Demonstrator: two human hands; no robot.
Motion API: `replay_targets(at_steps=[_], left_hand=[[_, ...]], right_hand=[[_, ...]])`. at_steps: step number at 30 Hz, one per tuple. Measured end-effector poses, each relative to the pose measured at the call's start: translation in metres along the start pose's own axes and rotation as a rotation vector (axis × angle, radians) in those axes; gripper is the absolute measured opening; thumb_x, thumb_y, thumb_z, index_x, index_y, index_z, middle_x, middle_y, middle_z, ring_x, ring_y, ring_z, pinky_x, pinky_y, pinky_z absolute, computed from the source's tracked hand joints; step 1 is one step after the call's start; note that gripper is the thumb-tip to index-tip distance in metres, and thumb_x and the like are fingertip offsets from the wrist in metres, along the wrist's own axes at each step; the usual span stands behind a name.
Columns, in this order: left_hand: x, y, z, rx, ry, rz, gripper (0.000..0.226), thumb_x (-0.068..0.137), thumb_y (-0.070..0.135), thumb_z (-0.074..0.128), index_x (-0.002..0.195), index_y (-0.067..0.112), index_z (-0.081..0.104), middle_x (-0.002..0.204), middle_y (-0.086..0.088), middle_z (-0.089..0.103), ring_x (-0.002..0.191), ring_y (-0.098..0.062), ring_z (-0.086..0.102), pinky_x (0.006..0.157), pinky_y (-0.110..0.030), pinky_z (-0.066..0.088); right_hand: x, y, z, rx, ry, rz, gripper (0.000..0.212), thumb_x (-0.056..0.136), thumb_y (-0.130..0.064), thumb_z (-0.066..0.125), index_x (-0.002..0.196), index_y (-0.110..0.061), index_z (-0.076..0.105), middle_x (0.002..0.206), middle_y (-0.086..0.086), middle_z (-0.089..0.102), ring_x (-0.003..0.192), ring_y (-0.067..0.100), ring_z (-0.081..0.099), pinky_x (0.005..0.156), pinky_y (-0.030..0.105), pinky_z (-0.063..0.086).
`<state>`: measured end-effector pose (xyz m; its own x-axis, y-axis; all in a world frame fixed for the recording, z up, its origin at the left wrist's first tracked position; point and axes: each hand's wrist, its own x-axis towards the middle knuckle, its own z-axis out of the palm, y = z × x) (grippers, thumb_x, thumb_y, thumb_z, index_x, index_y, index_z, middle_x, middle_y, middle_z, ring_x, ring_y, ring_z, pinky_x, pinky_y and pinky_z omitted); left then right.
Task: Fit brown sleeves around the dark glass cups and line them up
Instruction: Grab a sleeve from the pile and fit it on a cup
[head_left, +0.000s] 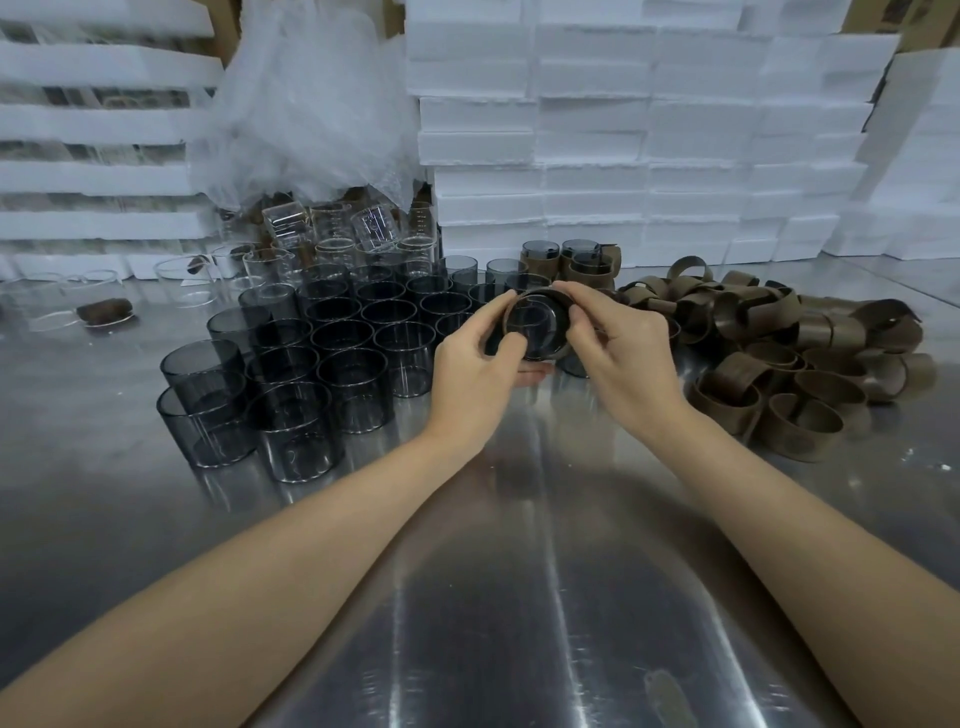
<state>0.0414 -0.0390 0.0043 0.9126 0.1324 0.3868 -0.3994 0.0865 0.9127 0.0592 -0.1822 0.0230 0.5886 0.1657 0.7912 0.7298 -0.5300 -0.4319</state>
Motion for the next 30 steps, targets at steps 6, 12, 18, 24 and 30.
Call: replay_targets(at_steps=[6,12,18,24,30], left_hand=[[0.0006,0.001,-0.0002,-0.01,0.023,0.0,0.045,0.094,-0.006,0.043,0.135,0.006,0.054,0.126,-0.016,0.064,0.096,-0.035,0.071,0.074,-0.04,0.061],[-0.0006,0.0049,-0.0008,-0.003,0.004,0.033,0.045,0.094,-0.009,0.039,0.133,0.008,0.054,0.121,-0.013,0.065,0.072,-0.028,0.074,0.064,-0.029,0.061],[-0.0021,0.0062,-0.0004,-0.02,-0.006,0.059,0.037,0.097,-0.005,0.043,0.123,0.017,0.057,0.116,-0.009,0.066,0.067,-0.027,0.074,0.059,-0.025,0.058],[-0.0065,0.0056,0.0047,-0.078,-0.016,0.106,0.033,0.099,-0.001,0.041,0.122,0.018,0.055,0.116,-0.016,0.065,0.065,-0.028,0.074,0.058,-0.025,0.057],[-0.0028,0.0016,0.0011,-0.282,-0.129,-0.022,0.023,0.1,0.024,0.051,0.123,0.024,0.052,0.119,-0.015,0.065,0.073,-0.029,0.074,0.061,-0.025,0.057]], right_hand=[[0.0012,-0.0013,-0.0016,-0.023,-0.006,-0.047,0.032,0.096,-0.003,0.049,0.125,0.0,0.062,0.103,0.011,0.072,0.089,0.017,0.066,0.085,0.018,0.049],[0.0005,0.0011,-0.0006,-0.07,0.062,-0.119,0.031,0.093,0.001,0.053,0.123,0.003,0.063,0.104,0.014,0.072,0.092,0.012,0.063,0.086,0.008,0.044],[0.0023,-0.0017,0.0003,0.032,0.127,-0.008,0.027,0.092,-0.001,0.058,0.117,-0.001,0.068,0.097,-0.003,0.069,0.086,0.007,0.065,0.08,0.015,0.052],[0.006,-0.0079,-0.0039,0.283,0.057,0.255,0.01,0.093,-0.022,0.06,0.098,-0.026,0.067,0.098,-0.007,0.069,0.092,-0.001,0.063,0.083,0.014,0.048],[0.0069,-0.0024,-0.0018,0.636,-0.146,0.537,0.036,0.098,-0.035,0.049,0.119,-0.01,0.063,0.114,0.017,0.067,0.103,0.027,0.066,0.088,0.045,0.054]])
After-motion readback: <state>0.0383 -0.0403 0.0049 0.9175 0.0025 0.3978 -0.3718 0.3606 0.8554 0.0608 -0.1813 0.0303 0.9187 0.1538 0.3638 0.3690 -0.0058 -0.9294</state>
